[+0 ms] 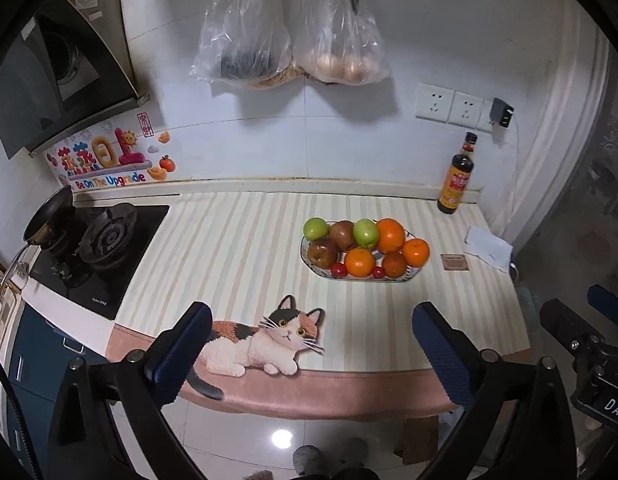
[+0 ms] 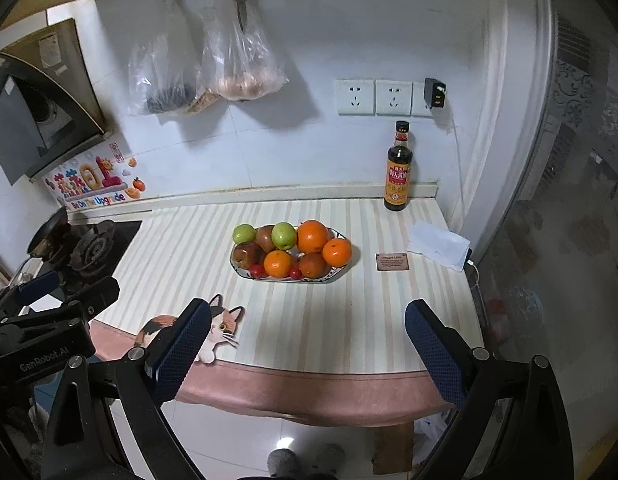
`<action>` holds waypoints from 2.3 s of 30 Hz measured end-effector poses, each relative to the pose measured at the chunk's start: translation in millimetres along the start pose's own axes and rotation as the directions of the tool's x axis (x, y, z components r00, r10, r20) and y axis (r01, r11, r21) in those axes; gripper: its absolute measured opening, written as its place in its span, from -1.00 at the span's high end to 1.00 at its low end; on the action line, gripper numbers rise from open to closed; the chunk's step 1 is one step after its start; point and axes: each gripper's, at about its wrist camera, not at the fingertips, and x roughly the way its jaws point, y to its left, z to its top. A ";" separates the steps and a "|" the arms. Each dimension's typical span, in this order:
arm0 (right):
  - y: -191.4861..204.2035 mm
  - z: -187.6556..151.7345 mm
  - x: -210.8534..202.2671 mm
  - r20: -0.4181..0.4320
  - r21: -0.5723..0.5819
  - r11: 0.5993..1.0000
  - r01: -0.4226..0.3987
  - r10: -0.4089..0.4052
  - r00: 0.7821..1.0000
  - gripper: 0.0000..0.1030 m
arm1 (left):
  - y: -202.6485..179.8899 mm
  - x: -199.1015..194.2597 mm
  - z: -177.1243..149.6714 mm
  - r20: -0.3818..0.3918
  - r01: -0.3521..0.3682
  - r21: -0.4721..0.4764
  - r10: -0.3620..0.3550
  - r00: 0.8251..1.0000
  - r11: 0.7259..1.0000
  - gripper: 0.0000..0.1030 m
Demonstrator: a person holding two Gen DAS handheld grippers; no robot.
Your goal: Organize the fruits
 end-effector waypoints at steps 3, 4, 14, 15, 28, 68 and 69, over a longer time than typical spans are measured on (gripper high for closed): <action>0.8 7.3 20.8 -0.022 -0.006 1.000 0.013 -0.013 1.000 -0.93 | 0.2 16.8 5.1 -0.025 -0.010 0.000 0.010 1.000 1.000 -0.99; 0.2 8.9 26.4 -0.030 -0.004 1.000 0.013 -0.013 0.999 -0.93 | -0.3 21.4 6.2 -0.033 -0.013 0.003 0.013 0.999 1.000 -0.99; -5.3 18.6 76.5 -0.109 0.007 1.000 0.021 -0.021 0.994 -0.93 | 0.9 49.3 11.8 -0.077 -0.029 0.003 0.029 0.997 1.000 -0.99; -5.9 19.4 79.0 -0.113 0.009 1.000 0.022 -0.021 0.993 -0.93 | 1.4 50.3 12.3 -0.079 -0.031 0.002 0.031 0.996 1.000 -0.99; -4.0 23.9 84.2 -0.119 0.005 1.000 0.030 -0.029 0.992 -0.93 | 7.1 53.2 17.7 -0.077 -0.035 -0.012 0.034 0.996 0.999 -0.99; 0.8 21.0 75.9 -0.112 0.007 0.999 0.033 -0.032 0.993 -0.94 | 3.3 47.1 14.5 -0.066 -0.039 -0.015 0.038 0.997 0.999 -0.99; 1.0 21.0 76.1 -0.112 0.007 0.999 0.032 -0.031 0.993 -0.94 | 3.4 46.0 13.9 -0.066 -0.040 -0.015 0.039 0.997 0.999 -0.99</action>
